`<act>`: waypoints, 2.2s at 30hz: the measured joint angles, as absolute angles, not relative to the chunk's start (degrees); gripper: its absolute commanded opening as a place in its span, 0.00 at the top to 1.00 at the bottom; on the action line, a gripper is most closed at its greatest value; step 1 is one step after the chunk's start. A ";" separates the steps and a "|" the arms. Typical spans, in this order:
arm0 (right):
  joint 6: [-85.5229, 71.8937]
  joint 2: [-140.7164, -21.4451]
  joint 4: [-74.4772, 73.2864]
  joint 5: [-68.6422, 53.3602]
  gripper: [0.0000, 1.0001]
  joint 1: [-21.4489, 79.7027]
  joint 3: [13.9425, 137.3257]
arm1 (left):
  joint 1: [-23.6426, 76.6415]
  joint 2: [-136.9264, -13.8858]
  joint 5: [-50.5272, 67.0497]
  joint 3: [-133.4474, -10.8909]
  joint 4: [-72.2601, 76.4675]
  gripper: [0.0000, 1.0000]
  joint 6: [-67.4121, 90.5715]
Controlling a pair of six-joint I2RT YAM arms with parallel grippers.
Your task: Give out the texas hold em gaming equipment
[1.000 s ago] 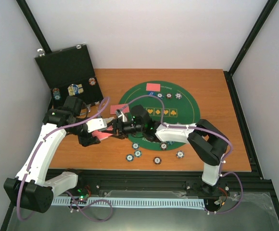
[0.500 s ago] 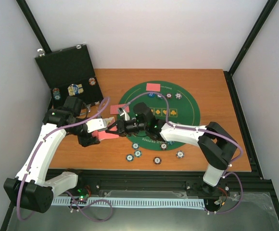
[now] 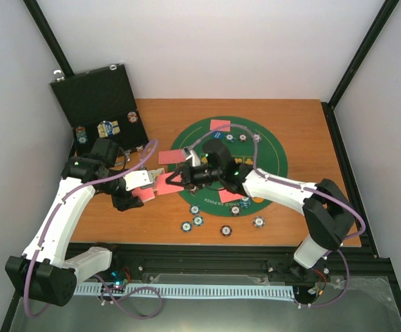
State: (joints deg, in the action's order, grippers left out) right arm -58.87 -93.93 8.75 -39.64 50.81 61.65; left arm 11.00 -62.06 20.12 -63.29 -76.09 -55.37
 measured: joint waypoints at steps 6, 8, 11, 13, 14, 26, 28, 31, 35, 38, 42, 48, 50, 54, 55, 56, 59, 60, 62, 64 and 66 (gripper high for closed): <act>-53.28 -92.27 -0.32 -41.82 0.97 38.87 64.10 | 11.00 -62.06 20.23 -63.29 -76.07 0.70 -55.37; -51.09 -92.99 -3.53 -42.70 0.97 33.76 66.50 | 11.00 -62.15 20.40 -63.29 -76.05 0.69 -55.35; -47.77 -96.88 -7.14 -44.07 0.97 26.92 72.88 | 11.00 -62.74 20.86 -63.55 -76.05 0.70 -55.31; -45.95 -101.41 -9.08 -45.04 0.97 22.96 78.52 | 11.00 -63.35 21.10 -63.77 -76.03 0.69 -55.31; -45.06 -103.79 -9.89 -45.36 0.96 21.43 81.14 | 11.00 -63.53 21.17 -63.86 -76.01 0.69 -55.31; -36.51 -148.64 -28.42 -46.02 0.93 13.80 132.51 | 11.00 -64.12 21.21 -64.47 -75.90 0.69 -55.31; -37.43 -152.48 -28.93 -46.61 0.92 13.52 135.06 | 11.00 -64.12 21.17 -64.47 -75.90 0.69 -55.31; -39.48 -155.92 -28.73 -47.27 0.92 12.71 136.27 | 11.00 -64.47 20.97 -64.47 -75.92 0.70 -55.31; -42.17 -157.16 -28.12 -47.44 0.93 11.38 137.78 | 11.00 -65.60 20.53 -64.47 -75.96 0.69 -55.33; -43.18 -157.18 -26.94 -47.35 0.92 10.74 139.50 | 11.00 -65.49 20.25 -64.45 -75.96 0.69 -55.37; -43.88 -157.18 -26.33 -47.07 0.69 10.28 140.68 | 11.00 -65.41 19.99 -64.45 -75.99 0.69 -55.40; -42.70 -157.18 -29.76 -45.17 0.39 10.22 141.10 | 11.00 -65.41 20.01 -64.45 -75.96 0.70 -55.35; -41.47 -157.18 -31.51 -44.23 0.36 10.20 141.10 | 11.00 -65.41 20.08 -64.45 -75.99 0.70 -55.35; -39.05 -156.90 -34.89 -42.85 0.30 10.09 141.01 | 11.00 -65.41 20.14 -64.45 -75.99 0.69 -55.33; -38.39 -156.38 -35.59 -42.37 0.28 10.09 140.70 | 11.00 -65.41 20.16 -64.45 -75.96 0.69 -55.35; -37.95 -155.76 -36.38 -41.95 0.27 10.09 140.29 | 11.00 -65.41 20.16 -64.45 -75.96 0.69 -55.33; -35.57 -152.51 -40.56 -40.23 0.18 9.87 138.34 | 11.00 -65.41 20.18 -64.45 -76.03 0.69 -55.35; -34.92 -151.15 -41.89 -39.46 0.13 9.76 137.75 | 11.00 -65.41 20.21 -64.45 -76.07 0.69 -55.35; -33.34 -147.22 -44.03 -37.28 0.06 9.54 134.93 | 11.00 -65.41 20.40 -64.45 -76.18 0.69 -55.35; -32.32 -142.39 -45.39 -34.94 0.00 9.32 130.89 | 11.00 -65.41 20.71 -64.45 -76.25 0.69 -55.37; -31.64 -137.56 -46.13 -32.60 0.00 9.17 126.63 | 11.00 -65.43 20.86 -64.45 -76.36 0.69 -55.35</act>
